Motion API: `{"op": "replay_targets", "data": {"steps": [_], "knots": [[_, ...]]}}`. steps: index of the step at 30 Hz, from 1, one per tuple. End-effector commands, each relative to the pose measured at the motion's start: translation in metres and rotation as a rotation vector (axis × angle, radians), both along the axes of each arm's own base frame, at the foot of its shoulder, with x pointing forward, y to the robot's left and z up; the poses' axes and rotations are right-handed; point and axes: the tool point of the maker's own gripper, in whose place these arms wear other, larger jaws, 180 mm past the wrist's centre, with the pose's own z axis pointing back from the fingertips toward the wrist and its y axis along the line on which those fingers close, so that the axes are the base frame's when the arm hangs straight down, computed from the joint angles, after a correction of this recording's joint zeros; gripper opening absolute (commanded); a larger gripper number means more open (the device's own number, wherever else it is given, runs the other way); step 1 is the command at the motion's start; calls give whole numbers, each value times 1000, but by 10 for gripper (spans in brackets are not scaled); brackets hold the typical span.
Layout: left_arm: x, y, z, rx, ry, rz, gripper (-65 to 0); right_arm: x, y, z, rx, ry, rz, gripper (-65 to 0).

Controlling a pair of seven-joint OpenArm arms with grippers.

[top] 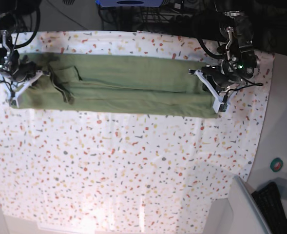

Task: Layout the t-shirt on the table in an organized manner, then fold the t-shirt properly
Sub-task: 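Grasp the strip end with the left gripper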

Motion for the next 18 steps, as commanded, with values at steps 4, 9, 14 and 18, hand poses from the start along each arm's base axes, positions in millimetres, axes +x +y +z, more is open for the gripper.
{"op": "replay_targets", "data": {"steps": [4,9,14,18], "knots": [[-12,5,6,19,-15,-4,-650,12,-3,16,-15,-59,14,-650],[-31,41,-6,42,37,91,-650,11,0,15,-11,-55,16,-650],[-39,68,-6,62,46,164,-650,12,-1,15,-12,-57,14,-650],[-33,69,7,70,6,163,-650,13,-2,16,-12,-59,12,-650]]}}
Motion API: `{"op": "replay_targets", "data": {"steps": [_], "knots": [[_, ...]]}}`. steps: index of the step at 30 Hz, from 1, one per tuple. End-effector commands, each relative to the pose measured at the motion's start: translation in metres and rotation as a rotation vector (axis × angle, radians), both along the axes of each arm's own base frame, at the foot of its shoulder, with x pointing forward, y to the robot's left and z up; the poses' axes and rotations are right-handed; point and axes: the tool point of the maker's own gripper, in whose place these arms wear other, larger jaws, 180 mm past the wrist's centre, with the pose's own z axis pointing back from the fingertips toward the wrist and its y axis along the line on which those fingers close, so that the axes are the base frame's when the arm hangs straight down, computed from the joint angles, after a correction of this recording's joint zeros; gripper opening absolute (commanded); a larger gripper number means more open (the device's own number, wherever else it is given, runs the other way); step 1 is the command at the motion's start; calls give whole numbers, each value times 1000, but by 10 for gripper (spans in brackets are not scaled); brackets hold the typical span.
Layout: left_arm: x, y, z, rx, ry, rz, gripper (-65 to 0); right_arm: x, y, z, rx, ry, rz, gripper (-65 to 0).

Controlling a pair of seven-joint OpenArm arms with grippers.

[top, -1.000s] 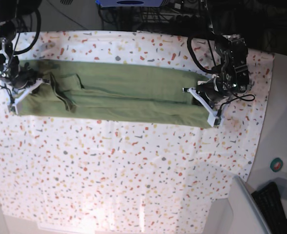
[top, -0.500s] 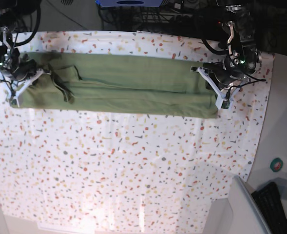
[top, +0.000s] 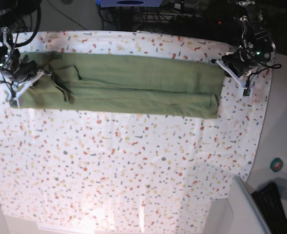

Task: Layout the t-shirt on the table in an organized manner, then fold the t-shirt properly
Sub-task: 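Grasp the strip end with the left gripper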

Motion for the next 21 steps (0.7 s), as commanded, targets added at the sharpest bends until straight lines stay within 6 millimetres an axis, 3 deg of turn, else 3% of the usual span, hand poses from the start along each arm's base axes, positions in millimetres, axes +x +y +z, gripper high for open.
{"op": "replay_targets", "data": {"steps": [1,7,12,15,17,18,21], "knots": [[9,5,15,23,-54,-6,-650,11,-7,10,-16,-40,0,-650],[21,-1,67,-29,-234,25,-650,8,-7,10,-16,-39,2,-650],[31,9,73,-168,-303,84,-629,1,-5,6,-14,-24,5,-650],[33,13,65,-248,-302,112,-257,0,-4,6,-13,-22,8,-650],[39,15,60,-310,-310,137,-58,0,-4,6,-13,-22,8,-650],[41,15,56,-340,-309,154,-18,0,-4,6,-12,-22,10,-650],[53,14,47,-391,-310,174,-33,0,-4,6,-12,-22,10,-650]]}}
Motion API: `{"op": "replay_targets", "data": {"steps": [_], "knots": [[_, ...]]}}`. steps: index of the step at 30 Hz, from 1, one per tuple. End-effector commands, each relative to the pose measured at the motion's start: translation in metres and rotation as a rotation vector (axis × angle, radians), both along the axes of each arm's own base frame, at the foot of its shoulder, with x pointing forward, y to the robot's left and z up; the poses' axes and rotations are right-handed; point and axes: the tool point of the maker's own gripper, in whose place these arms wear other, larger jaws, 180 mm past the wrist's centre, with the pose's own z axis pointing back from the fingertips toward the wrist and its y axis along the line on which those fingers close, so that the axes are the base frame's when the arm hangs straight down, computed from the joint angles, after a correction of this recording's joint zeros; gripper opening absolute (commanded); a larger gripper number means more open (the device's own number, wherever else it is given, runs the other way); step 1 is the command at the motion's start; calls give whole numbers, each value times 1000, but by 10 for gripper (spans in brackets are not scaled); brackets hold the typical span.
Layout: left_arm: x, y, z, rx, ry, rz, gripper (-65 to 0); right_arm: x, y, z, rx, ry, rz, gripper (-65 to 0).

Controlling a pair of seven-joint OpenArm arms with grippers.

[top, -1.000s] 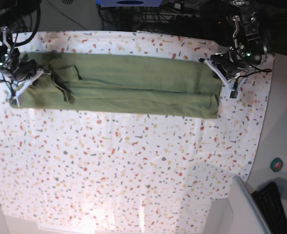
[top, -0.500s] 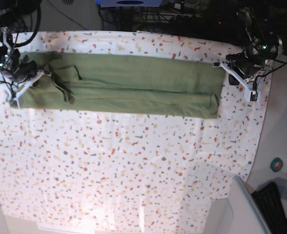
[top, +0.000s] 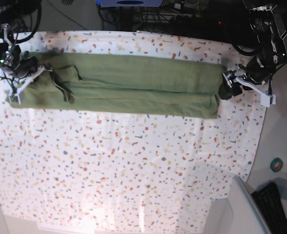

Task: Layout the t-shirt on the table in an organized manner, then fold the t-shirt properly
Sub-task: 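Grasp the strip end with the left gripper, then fold the strip end with the left gripper toward the right gripper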

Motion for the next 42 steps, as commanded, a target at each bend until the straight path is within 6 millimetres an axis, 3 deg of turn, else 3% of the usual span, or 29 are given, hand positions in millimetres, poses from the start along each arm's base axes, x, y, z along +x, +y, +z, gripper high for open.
{"op": "replay_targets", "data": {"steps": [1,7,10,13,20,22,24,26,29,36,42], "knots": [[15,4,10,-4,-52,0,-44,11,-6,9,-13,-40,5,-650],[28,3,-20,-58,18,34,-49,11,-6,9,-13,-40,5,-650],[31,-15,-34,-48,68,-31,-49,12,-6,10,-13,-42,5,-650],[29,-31,-43,-33,100,-93,-51,12,-6,10,-13,-42,5,-650],[18,-45,-70,-63,128,-90,-64,13,-6,10,-13,-45,5,-650],[13,-45,-76,-70,146,-87,-135,13,-6,10,-13,-45,5,-650],[13,-45,-78,-75,153,-84,-253,14,-6,11,-13,-46,5,-650],[18,-47,-79,-84,153,-81,-388,14,-6,11,-13,-46,5,-650],[15,-45,-85,-96,172,-70,-643,12,-6,10,-11,-44,4,-650],[31,-6,-46,43,83,-108,-650,16,-2,15,-5,-60,8,-650],[35,-13,-2,136,-29,-172,-650,24,23,47,13,-164,56,-650]]}}
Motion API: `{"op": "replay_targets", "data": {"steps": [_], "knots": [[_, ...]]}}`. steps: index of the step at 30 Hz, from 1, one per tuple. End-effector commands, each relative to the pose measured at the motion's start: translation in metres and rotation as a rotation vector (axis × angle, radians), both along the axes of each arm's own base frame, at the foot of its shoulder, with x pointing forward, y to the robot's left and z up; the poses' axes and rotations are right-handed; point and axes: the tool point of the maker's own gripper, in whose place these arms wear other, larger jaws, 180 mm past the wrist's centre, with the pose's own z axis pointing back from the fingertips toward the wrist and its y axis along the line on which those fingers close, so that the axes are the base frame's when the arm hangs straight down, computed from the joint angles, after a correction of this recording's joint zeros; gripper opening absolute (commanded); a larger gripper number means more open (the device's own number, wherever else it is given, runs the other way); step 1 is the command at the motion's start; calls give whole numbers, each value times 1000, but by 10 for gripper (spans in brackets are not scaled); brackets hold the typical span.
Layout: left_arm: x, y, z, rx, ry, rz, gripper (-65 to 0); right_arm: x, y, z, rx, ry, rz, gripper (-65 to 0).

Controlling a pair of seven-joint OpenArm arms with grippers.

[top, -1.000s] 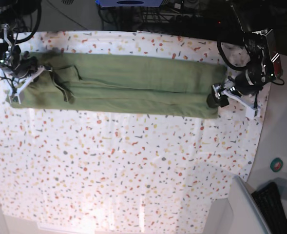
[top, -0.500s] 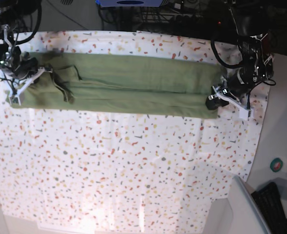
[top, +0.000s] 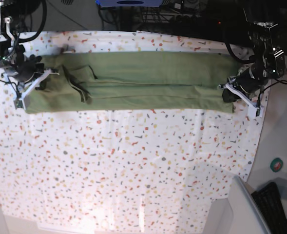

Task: Layout the t-shirt on the table in an organized manner, then fold the t-shirt properly
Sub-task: 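Fold the strip end with the left gripper toward the right gripper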

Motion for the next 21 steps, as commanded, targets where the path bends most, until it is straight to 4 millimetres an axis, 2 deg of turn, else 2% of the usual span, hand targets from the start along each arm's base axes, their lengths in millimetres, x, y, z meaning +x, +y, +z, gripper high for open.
{"op": "replay_targets", "data": {"steps": [1,4,7,12,21], "knots": [[8,0,17,10,-59,-3,-650,11,-6,14,-21,-52,7,-650],[3,-18,28,20,-76,18,-650,14,1,20,-9,-76,6,-650],[-3,-55,32,10,-69,-31,-650,16,2,21,-7,-78,7,-650],[-13,-128,29,-58,-36,-123,-650,16,1,20,-9,-76,4,-650],[-16,-220,32,-195,-15,-195,-650,15,-2,19,-14,-74,2,-650]]}}
